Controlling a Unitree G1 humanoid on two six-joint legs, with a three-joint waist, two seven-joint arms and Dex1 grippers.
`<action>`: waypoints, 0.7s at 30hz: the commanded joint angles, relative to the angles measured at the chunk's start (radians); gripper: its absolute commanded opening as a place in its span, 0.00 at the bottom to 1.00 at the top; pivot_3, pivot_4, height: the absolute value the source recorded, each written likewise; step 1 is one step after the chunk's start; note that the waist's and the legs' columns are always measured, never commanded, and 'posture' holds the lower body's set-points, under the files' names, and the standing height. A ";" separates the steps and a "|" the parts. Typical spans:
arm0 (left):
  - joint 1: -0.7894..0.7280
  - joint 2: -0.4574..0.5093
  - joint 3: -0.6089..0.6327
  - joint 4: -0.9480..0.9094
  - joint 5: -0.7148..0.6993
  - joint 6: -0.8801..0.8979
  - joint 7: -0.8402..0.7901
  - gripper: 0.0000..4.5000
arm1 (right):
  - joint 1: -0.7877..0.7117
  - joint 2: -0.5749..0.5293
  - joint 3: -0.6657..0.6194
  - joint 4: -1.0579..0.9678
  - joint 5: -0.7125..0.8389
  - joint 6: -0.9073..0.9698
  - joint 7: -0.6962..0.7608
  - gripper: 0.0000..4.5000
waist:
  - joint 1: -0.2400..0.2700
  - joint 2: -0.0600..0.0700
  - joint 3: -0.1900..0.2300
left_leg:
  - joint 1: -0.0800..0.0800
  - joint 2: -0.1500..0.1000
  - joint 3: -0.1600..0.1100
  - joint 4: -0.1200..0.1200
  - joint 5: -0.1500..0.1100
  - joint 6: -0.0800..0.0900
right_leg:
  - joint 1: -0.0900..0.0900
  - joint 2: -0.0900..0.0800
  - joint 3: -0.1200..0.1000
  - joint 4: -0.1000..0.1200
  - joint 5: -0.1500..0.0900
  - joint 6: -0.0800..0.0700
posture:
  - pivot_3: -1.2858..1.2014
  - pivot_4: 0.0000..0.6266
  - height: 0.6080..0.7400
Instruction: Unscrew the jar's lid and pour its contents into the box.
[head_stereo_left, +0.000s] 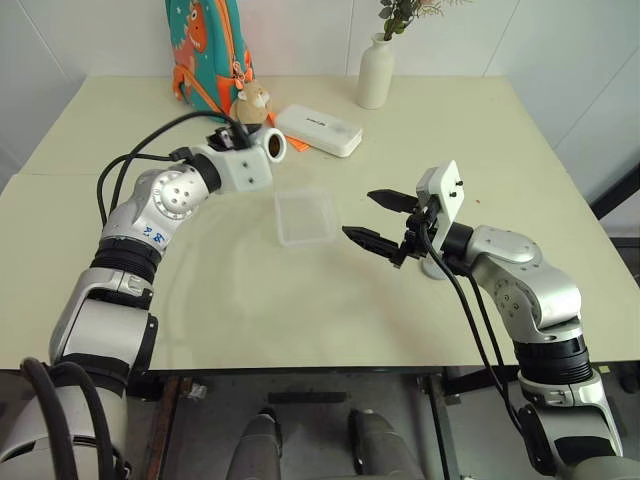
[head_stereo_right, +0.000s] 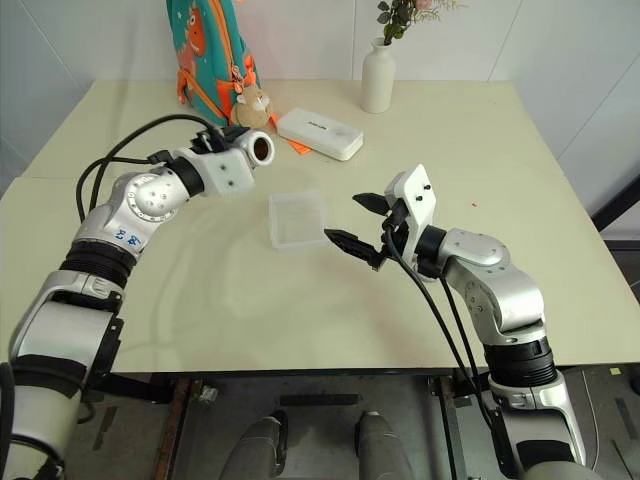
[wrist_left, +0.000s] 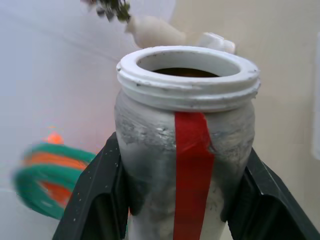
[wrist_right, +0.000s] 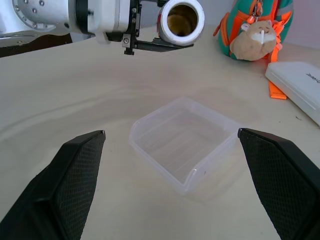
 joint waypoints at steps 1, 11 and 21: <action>-0.069 0.040 -0.148 -0.030 0.297 0.025 0.322 0.44 | 0.002 0.011 -0.035 -0.048 0.019 -0.010 -0.015 0.99 | 0.003 0.000 0.000 | 0.000 0.000 0.000 0.000 0.000 0.000 | 0.000 0.000 0.000 0.000 0.000 0.000 | 0.52 0.24 1.00; -0.235 -0.024 -0.522 0.100 0.801 0.253 0.887 0.44 | 0.008 0.040 -0.055 -0.070 0.047 -0.001 -0.049 0.99 | 0.001 0.000 0.000 | -0.001 0.000 0.000 0.000 0.000 0.000 | 0.000 0.000 0.000 -0.001 0.000 0.001 | 0.52 0.24 1.00; -0.313 -0.022 -0.600 0.206 0.811 0.216 0.945 0.44 | 0.038 0.044 -0.084 -0.101 0.072 0.001 -0.081 0.99 | 0.005 -0.001 0.000 | -0.001 0.000 0.001 -0.002 0.000 -0.001 | -0.002 0.001 0.000 -0.001 0.000 0.001 | 0.52 0.24 1.00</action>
